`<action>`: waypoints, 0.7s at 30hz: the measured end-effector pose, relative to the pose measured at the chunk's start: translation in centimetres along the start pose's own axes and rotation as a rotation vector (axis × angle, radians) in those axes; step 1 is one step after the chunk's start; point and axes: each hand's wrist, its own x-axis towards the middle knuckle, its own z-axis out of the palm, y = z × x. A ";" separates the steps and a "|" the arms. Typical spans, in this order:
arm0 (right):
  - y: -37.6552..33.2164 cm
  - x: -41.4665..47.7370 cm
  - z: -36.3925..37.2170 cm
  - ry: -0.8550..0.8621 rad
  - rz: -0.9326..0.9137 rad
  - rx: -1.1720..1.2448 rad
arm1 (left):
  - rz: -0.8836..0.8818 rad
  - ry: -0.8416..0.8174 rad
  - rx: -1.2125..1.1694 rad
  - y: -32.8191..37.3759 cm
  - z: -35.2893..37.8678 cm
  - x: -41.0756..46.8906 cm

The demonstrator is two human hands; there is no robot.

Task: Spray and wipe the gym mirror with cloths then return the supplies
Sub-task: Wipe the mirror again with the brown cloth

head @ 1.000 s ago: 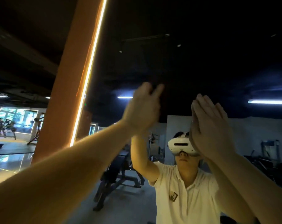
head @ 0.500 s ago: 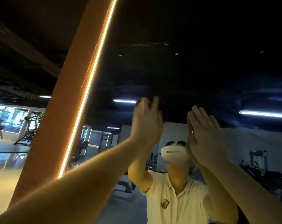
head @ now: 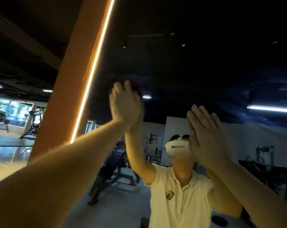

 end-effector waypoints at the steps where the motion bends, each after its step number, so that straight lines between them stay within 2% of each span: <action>1: -0.1 0.0 0.1 0.008 0.006 0.002 | 0.108 -0.016 -0.073 2.1 0.0 -2.8; 4: -0.1 -0.2 0.4 0.029 0.015 -0.006 | 0.583 -0.168 -0.195 5.3 -0.8 -10.4; 6: -0.2 -0.2 0.4 0.019 0.018 -0.037 | 0.845 -0.129 -0.139 3.6 -1.2 -10.3; 7: -0.3 -0.3 0.4 0.018 0.029 -0.060 | 0.912 -0.088 -0.085 1.9 -0.9 -8.7; 8: -0.5 -0.3 0.4 0.019 0.039 -0.081 | 0.880 -0.055 -0.046 1.1 -2.3 -7.3; 9: -0.7 -0.4 0.5 0.019 0.048 -0.092 | 0.796 -0.024 0.020 -1.8 -0.8 -5.2; 11: -1.2 -0.5 0.5 0.018 0.062 -0.095 | 0.411 -0.055 0.089 -7.9 1.0 -1.2; 13: -1.3 -0.7 0.5 0.016 0.067 -0.101 | -0.027 -0.132 0.044 -13.2 2.4 0.8; 15: -1.5 -0.7 0.4 0.006 0.077 -0.102 | -0.208 -0.051 0.169 -13.6 2.2 -0.3; 18: -1.7 -0.8 0.5 0.004 0.082 -0.101 | -0.161 0.054 0.188 -7.1 -1.7 -3.7; 21: -1.7 -0.8 0.5 -0.002 0.078 -0.084 | 0.011 -0.045 0.055 -1.8 -1.0 -7.2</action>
